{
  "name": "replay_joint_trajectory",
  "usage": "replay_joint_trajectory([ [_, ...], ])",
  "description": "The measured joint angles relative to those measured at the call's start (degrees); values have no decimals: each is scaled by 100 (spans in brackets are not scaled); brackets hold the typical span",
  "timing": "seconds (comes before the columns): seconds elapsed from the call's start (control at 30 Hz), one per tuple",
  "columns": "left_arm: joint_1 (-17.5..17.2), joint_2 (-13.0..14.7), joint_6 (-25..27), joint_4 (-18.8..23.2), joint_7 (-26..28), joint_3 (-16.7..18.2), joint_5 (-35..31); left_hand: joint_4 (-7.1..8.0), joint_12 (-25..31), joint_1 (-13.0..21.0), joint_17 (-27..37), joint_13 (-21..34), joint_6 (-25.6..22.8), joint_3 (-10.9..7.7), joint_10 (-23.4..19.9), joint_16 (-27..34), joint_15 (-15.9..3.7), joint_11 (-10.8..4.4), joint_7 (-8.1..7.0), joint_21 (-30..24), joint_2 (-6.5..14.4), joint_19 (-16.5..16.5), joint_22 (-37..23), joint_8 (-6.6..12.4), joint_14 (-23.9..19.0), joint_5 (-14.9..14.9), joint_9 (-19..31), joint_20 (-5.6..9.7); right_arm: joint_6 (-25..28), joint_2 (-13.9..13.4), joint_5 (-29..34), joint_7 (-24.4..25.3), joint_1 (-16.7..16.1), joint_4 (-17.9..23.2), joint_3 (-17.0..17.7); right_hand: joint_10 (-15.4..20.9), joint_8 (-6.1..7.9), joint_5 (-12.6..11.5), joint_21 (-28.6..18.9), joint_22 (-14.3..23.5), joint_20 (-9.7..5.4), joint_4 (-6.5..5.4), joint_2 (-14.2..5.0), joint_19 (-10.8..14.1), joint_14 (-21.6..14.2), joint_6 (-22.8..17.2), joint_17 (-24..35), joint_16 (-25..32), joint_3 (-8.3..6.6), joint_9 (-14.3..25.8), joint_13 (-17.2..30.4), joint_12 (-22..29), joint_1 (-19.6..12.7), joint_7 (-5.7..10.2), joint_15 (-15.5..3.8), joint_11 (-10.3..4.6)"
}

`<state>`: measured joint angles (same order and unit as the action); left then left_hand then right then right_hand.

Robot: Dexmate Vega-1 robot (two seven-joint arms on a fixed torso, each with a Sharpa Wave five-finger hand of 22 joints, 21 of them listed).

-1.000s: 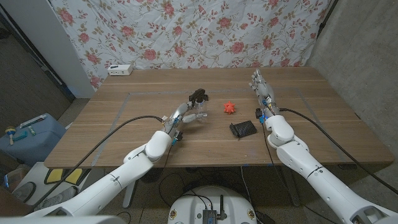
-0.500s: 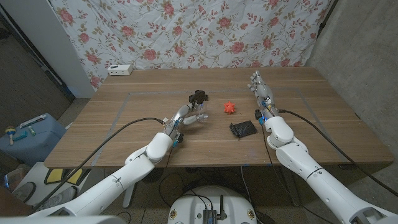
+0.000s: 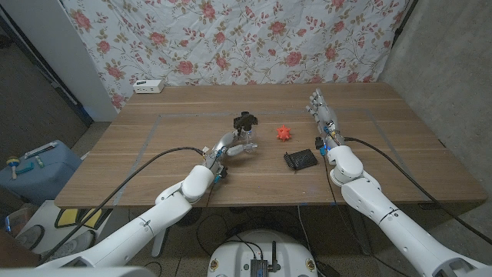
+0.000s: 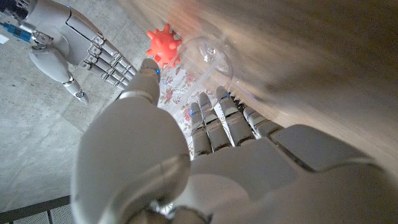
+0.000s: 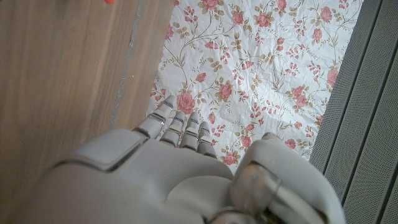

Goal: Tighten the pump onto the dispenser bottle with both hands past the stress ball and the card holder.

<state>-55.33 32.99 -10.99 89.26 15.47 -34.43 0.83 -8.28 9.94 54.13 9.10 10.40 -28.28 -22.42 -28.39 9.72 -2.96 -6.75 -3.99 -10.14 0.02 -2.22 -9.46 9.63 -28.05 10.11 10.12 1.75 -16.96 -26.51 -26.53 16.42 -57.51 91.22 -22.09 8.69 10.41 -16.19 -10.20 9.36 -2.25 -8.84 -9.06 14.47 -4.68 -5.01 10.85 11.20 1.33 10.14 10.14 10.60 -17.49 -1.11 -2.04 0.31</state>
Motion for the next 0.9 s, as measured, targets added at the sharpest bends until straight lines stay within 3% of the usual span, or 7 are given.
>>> replay_joint_trajectory([
  [0.9,42,51,261,52,-70,-51,55,6,46,-104,0,1,5,41,0,0,14,0,-33,0,2,19,0,57,13,0,1,-63,58,23,-25,16,43,-104,-17,0,0,0,0,0,0,40,0,0,0,-31,-19,0,-40,0,0,0,-1,31,0,0],
])
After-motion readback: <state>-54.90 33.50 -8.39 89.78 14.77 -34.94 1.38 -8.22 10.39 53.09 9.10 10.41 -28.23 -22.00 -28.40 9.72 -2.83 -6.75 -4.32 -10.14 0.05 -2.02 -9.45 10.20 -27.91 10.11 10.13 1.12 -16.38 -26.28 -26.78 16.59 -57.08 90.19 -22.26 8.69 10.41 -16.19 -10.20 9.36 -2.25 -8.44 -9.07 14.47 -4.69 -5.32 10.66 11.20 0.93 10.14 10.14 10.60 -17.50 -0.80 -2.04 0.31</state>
